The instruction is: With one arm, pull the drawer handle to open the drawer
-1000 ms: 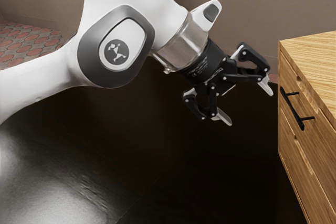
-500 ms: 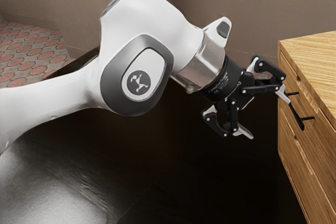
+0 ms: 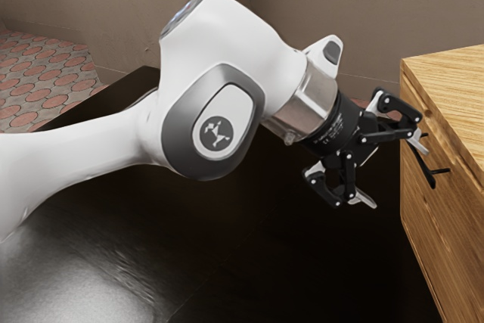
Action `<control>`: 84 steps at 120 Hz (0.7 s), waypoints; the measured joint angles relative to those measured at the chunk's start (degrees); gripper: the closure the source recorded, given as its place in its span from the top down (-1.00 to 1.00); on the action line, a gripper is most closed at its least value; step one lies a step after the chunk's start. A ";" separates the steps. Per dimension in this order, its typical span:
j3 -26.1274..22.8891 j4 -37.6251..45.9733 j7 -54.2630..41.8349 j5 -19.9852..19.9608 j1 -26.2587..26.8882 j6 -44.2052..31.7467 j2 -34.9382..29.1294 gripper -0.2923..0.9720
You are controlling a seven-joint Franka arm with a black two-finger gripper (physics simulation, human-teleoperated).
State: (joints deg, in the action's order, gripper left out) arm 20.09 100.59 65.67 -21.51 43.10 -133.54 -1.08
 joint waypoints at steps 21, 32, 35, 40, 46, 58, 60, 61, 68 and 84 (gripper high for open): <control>0.08 1.22 0.65 0.19 0.10 -0.15 -1.08 0.53; 0.35 2.78 0.89 0.30 0.33 -0.16 -2.69 0.53; 0.46 3.39 0.95 0.33 0.40 -0.16 -3.27 0.53; 0.56 4.12 1.04 0.42 0.40 -0.16 -4.02 0.53; 0.61 4.82 1.15 0.56 0.35 -0.16 -4.67 0.53; 0.65 6.07 1.33 0.72 0.31 -0.15 -5.65 0.53; 0.65 6.29 1.36 0.73 0.30 -0.15 -5.77 0.53; 0.66 6.39 1.38 0.74 0.31 -0.15 -5.84 0.53; 0.70 7.12 1.47 0.77 0.32 -0.16 -6.48 0.53; 0.73 8.82 1.65 0.78 0.23 -0.16 -8.28 0.53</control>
State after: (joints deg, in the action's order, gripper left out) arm 20.81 109.41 67.32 -20.73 43.33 -133.70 -9.36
